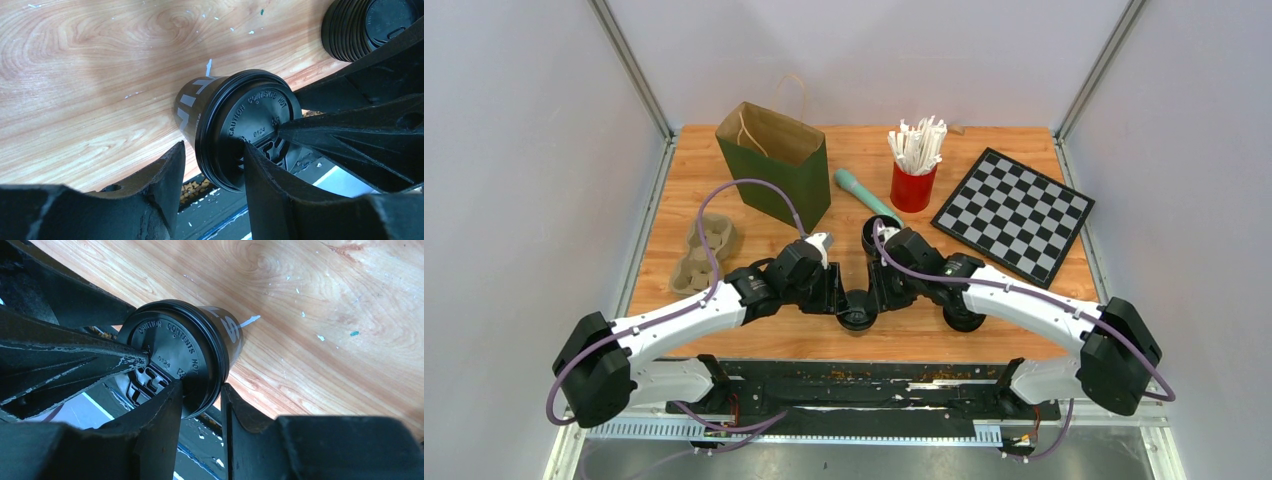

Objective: Pack the takeout coffee

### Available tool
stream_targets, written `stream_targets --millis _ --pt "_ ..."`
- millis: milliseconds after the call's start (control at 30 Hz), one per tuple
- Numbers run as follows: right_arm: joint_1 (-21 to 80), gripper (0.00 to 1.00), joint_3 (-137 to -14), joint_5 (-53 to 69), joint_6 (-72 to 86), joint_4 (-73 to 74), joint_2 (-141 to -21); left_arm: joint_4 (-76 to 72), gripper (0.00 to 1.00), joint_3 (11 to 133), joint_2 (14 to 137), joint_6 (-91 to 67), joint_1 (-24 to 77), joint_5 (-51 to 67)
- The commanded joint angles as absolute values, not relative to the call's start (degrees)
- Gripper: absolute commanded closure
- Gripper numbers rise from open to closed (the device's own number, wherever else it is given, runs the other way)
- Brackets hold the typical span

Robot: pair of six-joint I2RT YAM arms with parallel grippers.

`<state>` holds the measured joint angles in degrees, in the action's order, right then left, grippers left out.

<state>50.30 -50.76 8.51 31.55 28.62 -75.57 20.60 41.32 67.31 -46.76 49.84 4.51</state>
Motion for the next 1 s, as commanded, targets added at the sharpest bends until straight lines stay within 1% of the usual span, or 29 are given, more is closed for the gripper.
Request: stream_targets --millis 0,67,100,267,400,567,700,800,867,967 --pt "49.94 0.67 -52.70 9.64 26.01 29.83 -78.01 24.17 0.46 40.74 67.27 -47.65 49.66 3.62" --pt "49.84 0.68 -53.42 11.07 24.00 30.33 -78.99 24.94 0.46 40.78 66.30 -48.51 49.66 3.68" --pt "49.83 0.68 -53.55 11.60 23.28 30.40 -79.23 25.20 0.43 40.85 65.85 -48.73 49.64 3.57" --pt "49.66 0.68 -54.63 13.98 20.14 30.57 -80.74 25.26 0.27 41.32 64.44 -46.79 49.59 2.94" --pt "49.66 0.69 -55.76 13.63 18.41 31.59 -82.51 27.38 0.22 43.29 64.54 -44.60 48.48 2.52" --pt "49.66 0.69 -57.40 14.61 17.21 32.32 -83.79 25.77 0.23 43.16 65.63 -42.56 46.40 5.05" --pt "49.66 0.68 -58.28 14.93 17.08 31.98 -84.03 25.56 0.27 43.31 67.97 -41.42 46.32 6.19" --pt "49.42 0.63 -59.95 14.34 18.24 33.41 -84.19 26.18 0.31 42.47 68.89 -41.46 46.32 5.77" --pt "49.04 0.58 -61.79 13.13 19.63 35.80 -84.20 25.54 0.32 41.40 68.63 -41.84 46.32 5.68" --pt "48.61 0.55 -64.39 11.92 20.97 39.68 -83.48 24.42 0.33 40.38 68.33 -42.34 46.32 5.70"
